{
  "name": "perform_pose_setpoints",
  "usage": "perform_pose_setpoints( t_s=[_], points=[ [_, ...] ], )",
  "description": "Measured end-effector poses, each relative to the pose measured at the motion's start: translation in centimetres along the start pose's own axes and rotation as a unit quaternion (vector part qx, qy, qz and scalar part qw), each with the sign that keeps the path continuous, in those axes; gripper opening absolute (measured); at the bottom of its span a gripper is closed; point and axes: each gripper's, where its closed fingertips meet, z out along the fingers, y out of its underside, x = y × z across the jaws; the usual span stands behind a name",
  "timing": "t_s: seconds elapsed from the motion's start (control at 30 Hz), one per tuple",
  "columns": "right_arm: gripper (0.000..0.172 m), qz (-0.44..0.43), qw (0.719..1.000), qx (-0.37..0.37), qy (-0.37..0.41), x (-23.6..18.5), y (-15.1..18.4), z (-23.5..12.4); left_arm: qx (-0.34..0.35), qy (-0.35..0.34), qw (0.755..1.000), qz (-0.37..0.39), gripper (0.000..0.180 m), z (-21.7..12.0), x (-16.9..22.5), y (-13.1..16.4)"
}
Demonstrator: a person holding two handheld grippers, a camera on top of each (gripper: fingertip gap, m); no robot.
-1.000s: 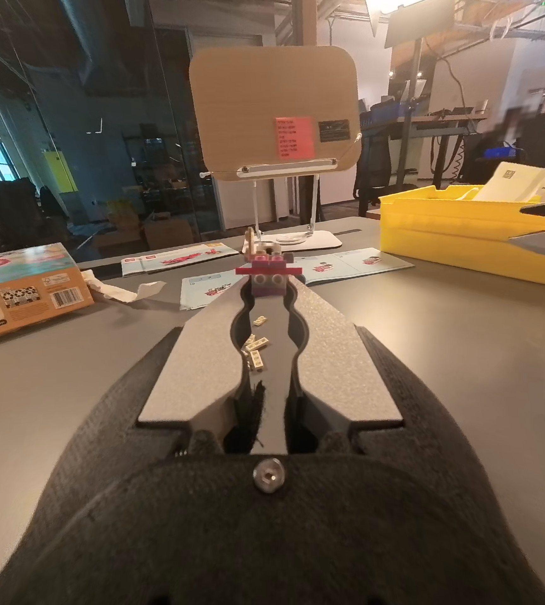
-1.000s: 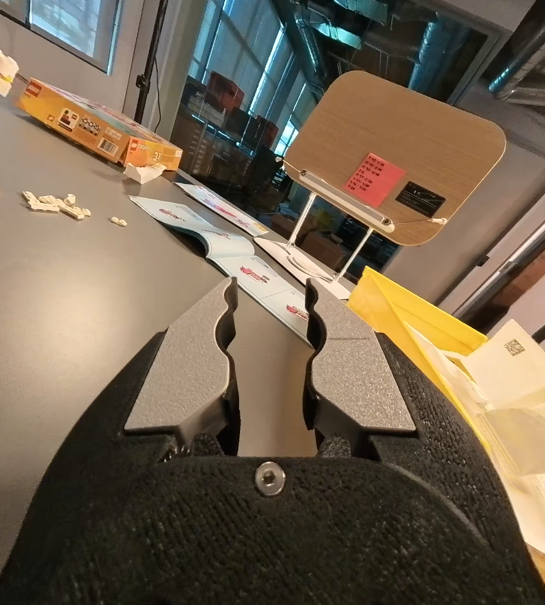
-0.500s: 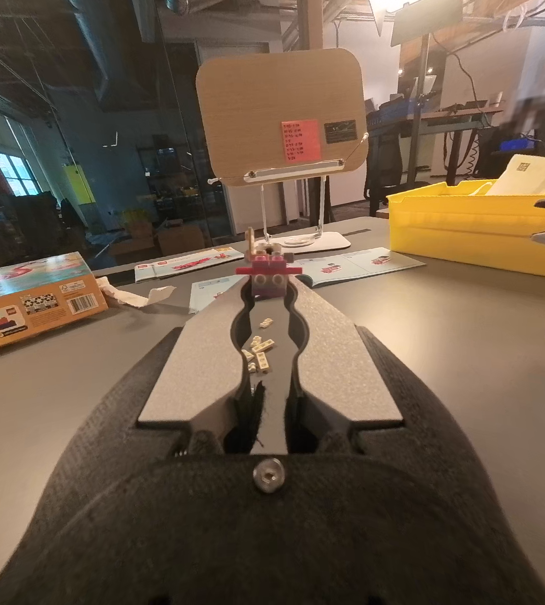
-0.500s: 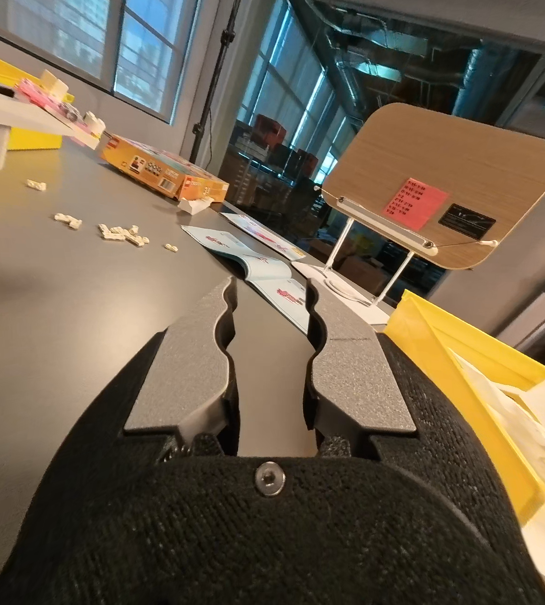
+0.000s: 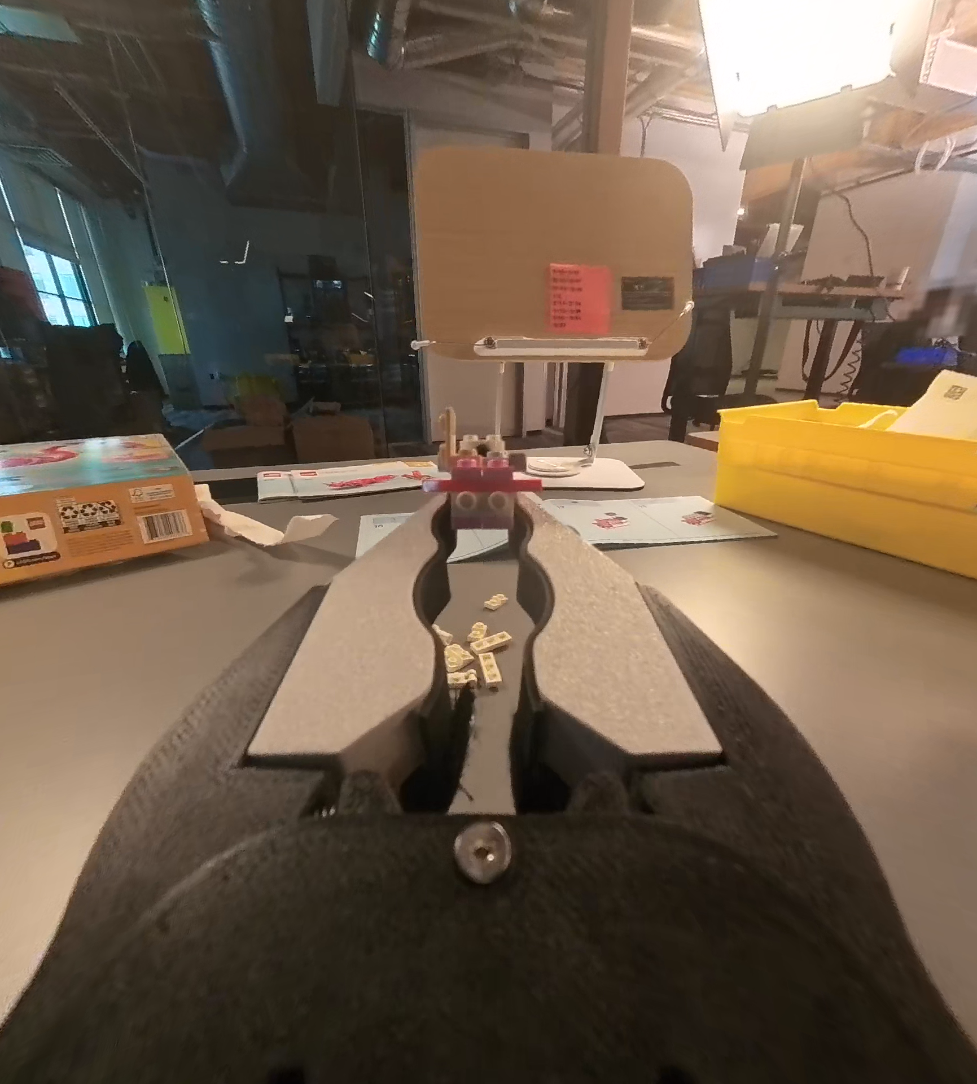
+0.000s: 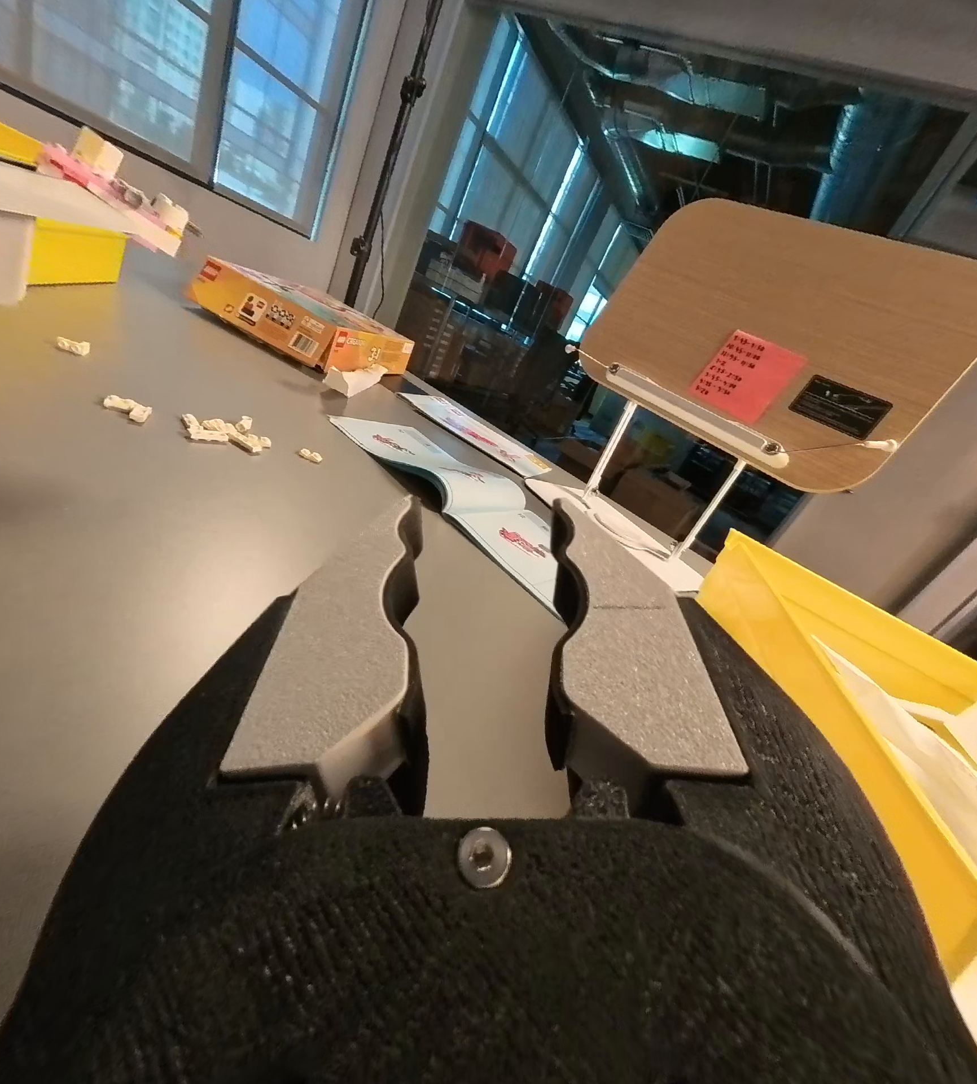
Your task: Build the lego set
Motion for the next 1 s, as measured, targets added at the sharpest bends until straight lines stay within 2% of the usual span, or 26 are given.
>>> perform_pose_setpoints(
  t_s=[0.37,0.47,0.53,0.67,0.8,1.0],
  points=[
    [0.042,0.009,0.999,0.030,-0.010,-0.2,-1.0,-0.4,-0.015,-0.067,0.995,0.068,0.015,-0.3,-0.9,0.2],
    [0.045,-0.009,0.999,0.036,0.023,0.7,-1.3,-0.5,-0.035,-0.069,0.993,0.085,0.015,0.0,-0.7,0.8],
    [0.046,-0.028,0.998,0.044,0.046,1.3,-1.5,-0.5,-0.025,-0.091,0.993,0.068,0.015,-0.2,-1.5,0.5],
    [0.047,-0.028,0.998,0.051,0.032,1.0,-1.6,0.6,0.019,-0.131,0.991,0.023,0.015,-1.0,-3.8,-0.6],
    [0.046,-0.021,0.998,0.055,0.004,0.3,-1.2,4.4,0.014,-0.139,0.988,0.071,0.015,0.9,-5.3,-0.5],
    [0.045,-0.040,0.990,0.098,-0.092,-3.4,-1.2,15.1,0.027,-0.103,0.985,0.134,0.016,7.0,-8.2,-0.2]
  ],
)
